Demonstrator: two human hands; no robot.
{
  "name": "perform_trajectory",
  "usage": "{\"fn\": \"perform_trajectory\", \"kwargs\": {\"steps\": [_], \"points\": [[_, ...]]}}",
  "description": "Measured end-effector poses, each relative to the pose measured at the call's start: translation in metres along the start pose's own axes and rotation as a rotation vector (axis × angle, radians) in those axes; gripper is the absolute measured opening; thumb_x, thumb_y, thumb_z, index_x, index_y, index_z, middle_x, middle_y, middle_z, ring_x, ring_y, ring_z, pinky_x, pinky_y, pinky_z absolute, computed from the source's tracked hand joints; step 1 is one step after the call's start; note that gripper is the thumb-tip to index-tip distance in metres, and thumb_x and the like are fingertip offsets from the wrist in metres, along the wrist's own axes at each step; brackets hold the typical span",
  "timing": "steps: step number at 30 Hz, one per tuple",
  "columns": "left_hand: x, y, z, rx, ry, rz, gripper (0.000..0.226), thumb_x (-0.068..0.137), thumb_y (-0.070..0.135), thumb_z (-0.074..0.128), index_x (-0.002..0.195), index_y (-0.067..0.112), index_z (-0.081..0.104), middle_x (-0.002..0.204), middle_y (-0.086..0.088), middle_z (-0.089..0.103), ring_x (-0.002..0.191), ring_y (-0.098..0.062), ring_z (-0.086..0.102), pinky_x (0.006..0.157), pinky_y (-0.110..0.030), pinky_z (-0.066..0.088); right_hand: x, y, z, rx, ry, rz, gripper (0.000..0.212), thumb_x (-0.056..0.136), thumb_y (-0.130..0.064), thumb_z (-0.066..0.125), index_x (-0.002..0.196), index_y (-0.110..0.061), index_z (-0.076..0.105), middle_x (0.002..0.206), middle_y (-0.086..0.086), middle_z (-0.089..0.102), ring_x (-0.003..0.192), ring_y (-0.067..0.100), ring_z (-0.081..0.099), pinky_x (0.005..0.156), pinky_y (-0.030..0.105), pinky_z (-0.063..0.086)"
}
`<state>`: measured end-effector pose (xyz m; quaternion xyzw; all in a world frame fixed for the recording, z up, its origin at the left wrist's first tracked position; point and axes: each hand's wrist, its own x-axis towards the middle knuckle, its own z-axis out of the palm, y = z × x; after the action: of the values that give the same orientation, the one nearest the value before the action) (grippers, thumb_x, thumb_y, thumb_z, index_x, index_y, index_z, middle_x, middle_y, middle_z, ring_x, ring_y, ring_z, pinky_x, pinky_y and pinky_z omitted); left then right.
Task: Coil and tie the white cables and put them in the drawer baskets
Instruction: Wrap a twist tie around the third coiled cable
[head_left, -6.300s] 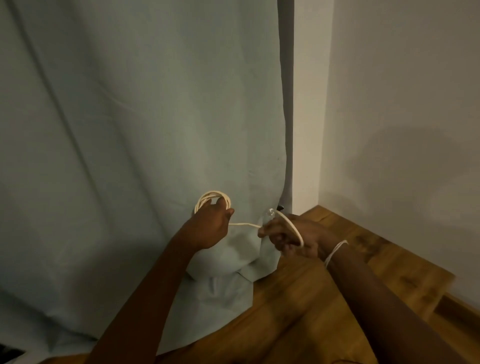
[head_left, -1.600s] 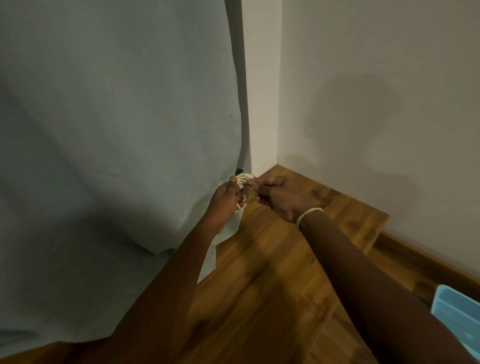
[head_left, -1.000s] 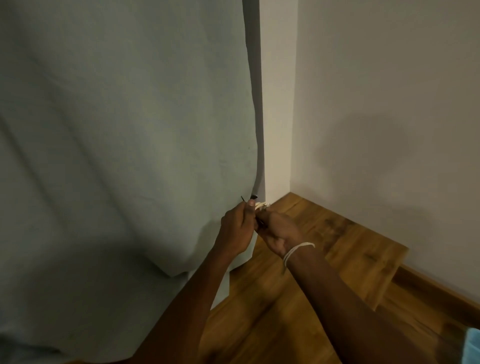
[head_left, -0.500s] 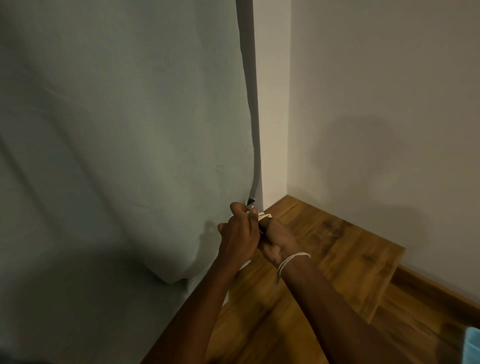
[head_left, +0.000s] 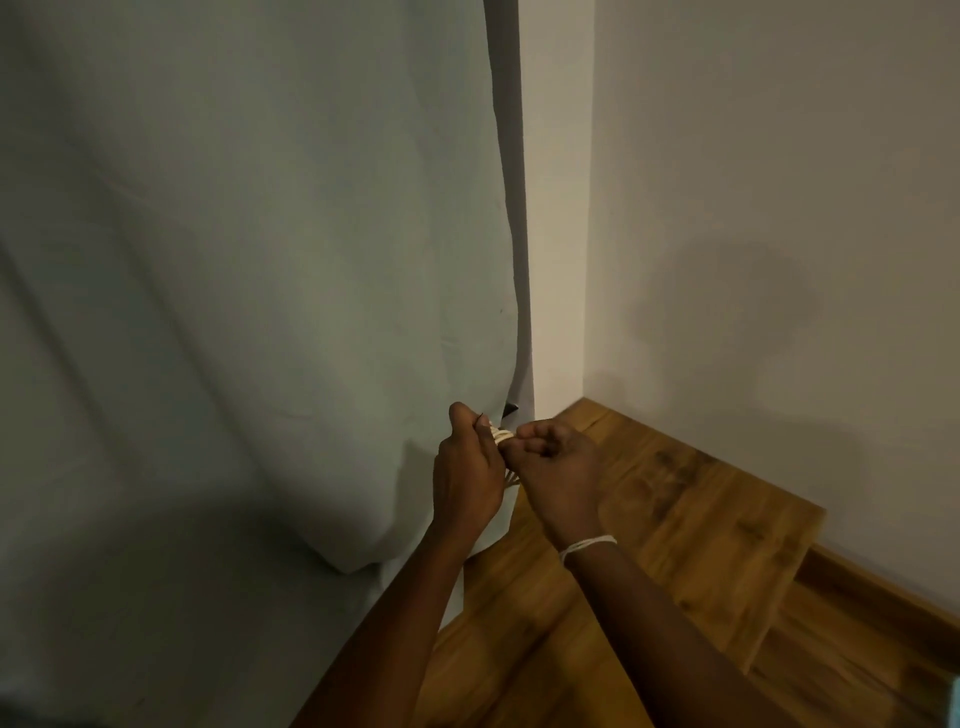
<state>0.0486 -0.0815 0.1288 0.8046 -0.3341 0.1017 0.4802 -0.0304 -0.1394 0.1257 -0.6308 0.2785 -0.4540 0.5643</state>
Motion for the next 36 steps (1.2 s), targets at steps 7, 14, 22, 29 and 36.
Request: {"fn": "perform_trajectory", "kwargs": {"steps": [7, 14, 22, 29, 36], "points": [[0.003, 0.005, -0.007, -0.119, 0.032, 0.067, 0.014, 0.102, 0.023, 0.046, 0.097, 0.011, 0.050, 0.082, 0.002, 0.061, 0.067, -0.006, 0.059, 0.057, -0.009, 0.044, 0.000, 0.005, -0.004, 0.039, -0.017, -0.252, 0.018, 0.082, -0.005, 0.079, 0.099, -0.007, 0.076, 0.086, 0.000, 0.075, 0.079, 0.011, 0.073, 0.073, 0.023, 0.061], [0.002, 0.007, -0.007, -0.192, 0.029, 0.111, 0.009, 0.099, 0.017, 0.054, 0.096, 0.012, 0.061, 0.095, 0.000, 0.065, 0.082, -0.006, 0.060, 0.069, -0.002, 0.045, 0.010, 0.001, -0.010, 0.193, -0.113, -0.214, 0.020, 0.084, -0.003, 0.076, 0.104, -0.004, 0.073, 0.090, 0.002, 0.077, 0.086, 0.013, 0.074, 0.076, 0.024, 0.061], [-0.001, 0.006, -0.010, -0.326, 0.008, 0.100, 0.014, 0.092, 0.014, 0.065, 0.102, 0.016, 0.073, 0.095, 0.015, 0.068, 0.089, 0.005, 0.063, 0.076, -0.003, 0.047, 0.017, 0.011, -0.021, 0.266, -0.189, -0.101, 0.017, 0.084, -0.002, 0.076, 0.101, -0.005, 0.077, 0.093, 0.011, 0.078, 0.090, 0.027, 0.075, 0.085, 0.045, 0.061], [-0.004, 0.008, -0.009, -0.370, 0.072, 0.094, 0.013, 0.088, 0.013, 0.069, 0.100, 0.015, 0.074, 0.094, 0.004, 0.073, 0.086, -0.001, 0.066, 0.077, -0.006, 0.051, 0.015, 0.012, -0.020, 0.260, -0.166, -0.090, 0.013, 0.086, -0.007, 0.074, 0.099, -0.006, 0.077, 0.089, 0.008, 0.078, 0.086, 0.025, 0.075, 0.081, 0.047, 0.062], [-0.004, 0.005, -0.005, -0.229, 0.120, 0.257, 0.014, 0.089, 0.016, 0.069, 0.100, 0.010, 0.074, 0.096, 0.001, 0.073, 0.085, -0.003, 0.065, 0.081, -0.005, 0.049, 0.016, 0.016, -0.021, 0.277, -0.128, -0.105, 0.017, 0.089, -0.005, 0.071, 0.103, -0.010, 0.077, 0.095, 0.008, 0.078, 0.093, 0.026, 0.074, 0.087, 0.049, 0.060]]}}
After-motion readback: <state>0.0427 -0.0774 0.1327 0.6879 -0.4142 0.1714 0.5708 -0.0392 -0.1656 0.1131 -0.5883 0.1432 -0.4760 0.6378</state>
